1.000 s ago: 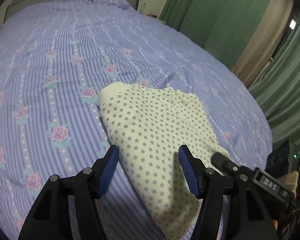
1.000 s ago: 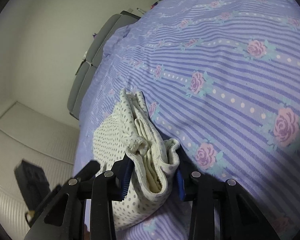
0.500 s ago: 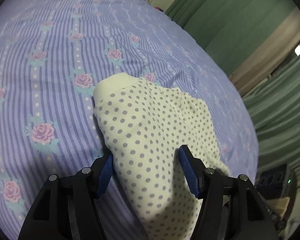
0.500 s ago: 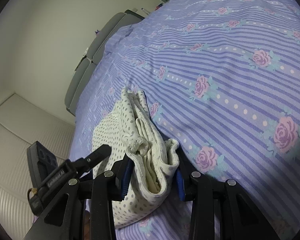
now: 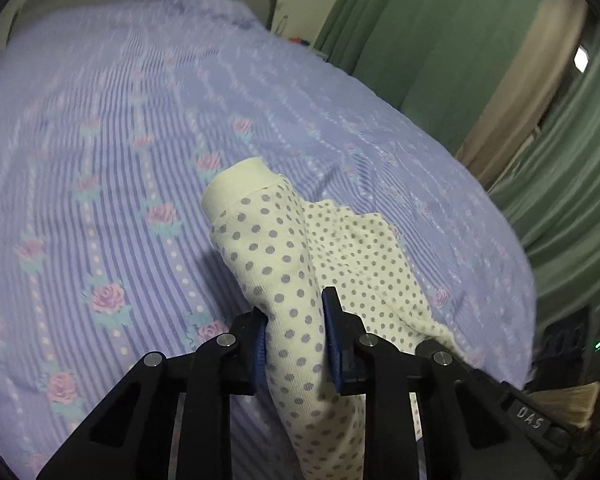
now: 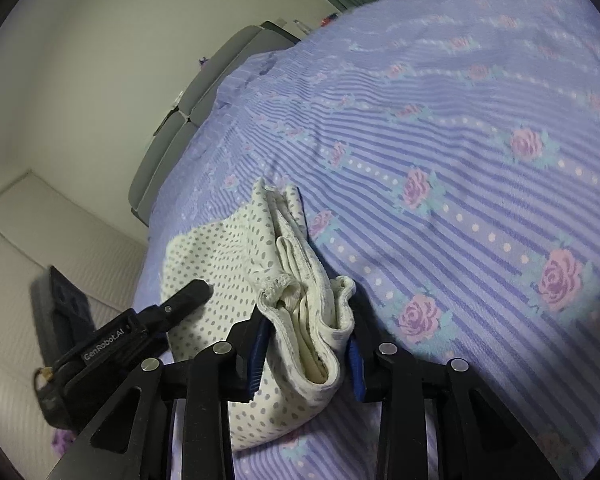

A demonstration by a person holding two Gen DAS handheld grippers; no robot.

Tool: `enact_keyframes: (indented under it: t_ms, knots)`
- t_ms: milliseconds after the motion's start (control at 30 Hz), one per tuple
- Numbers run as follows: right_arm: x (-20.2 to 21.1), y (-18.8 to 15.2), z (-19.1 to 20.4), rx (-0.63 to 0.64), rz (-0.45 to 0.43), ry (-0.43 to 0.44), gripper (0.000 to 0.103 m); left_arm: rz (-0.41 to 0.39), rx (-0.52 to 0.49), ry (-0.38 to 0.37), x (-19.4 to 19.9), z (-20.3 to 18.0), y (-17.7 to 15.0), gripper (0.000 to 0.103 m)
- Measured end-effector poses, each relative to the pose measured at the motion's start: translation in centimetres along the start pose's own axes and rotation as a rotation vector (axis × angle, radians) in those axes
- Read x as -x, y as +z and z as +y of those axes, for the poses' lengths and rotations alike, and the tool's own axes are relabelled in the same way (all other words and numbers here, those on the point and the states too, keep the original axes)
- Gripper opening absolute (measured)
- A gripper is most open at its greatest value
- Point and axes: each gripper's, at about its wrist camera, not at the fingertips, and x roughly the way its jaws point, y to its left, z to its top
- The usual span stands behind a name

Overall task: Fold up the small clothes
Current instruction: 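Lift the folded shirt with both tools and carry it toward the clothes stack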

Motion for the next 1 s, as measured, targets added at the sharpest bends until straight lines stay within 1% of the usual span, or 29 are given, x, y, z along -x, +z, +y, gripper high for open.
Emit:
enact_keyframes:
  t_ms: [133, 267, 533, 700, 1000]
  knots:
    - [1.2, 0.1, 1.3, 0.042, -0.022, -0.002, 0.032, -0.042, -0.055, 0.028, 2.3, -1.4, -0.2, 0.025]
    - [3.3, 0.3, 2.9, 0.078, -0.04, 0.027, 0.032, -0.082, -0.082, 0.049, 5.6, -2.3, -0.5, 0.025]
    - [7.4, -1.2, 7.5, 0.17, -0.054, 0.089, 0.032, -0.17, -0.117, 0.127, 13.8, -3.9, -1.6, 0.025]
    - [9.8, -2.9, 10.9, 0.223, -0.054, 0.134, 0.032, -0.224, -0.128, 0.177, 19.2, -3.9, -2.8, 0.025]
    - [13.3, -6.1, 17.6, 0.336, -0.057, 0.204, 0.032, -0.314, -0.113, 0.225, 28.5, -2.2, -4.8, 0.025]
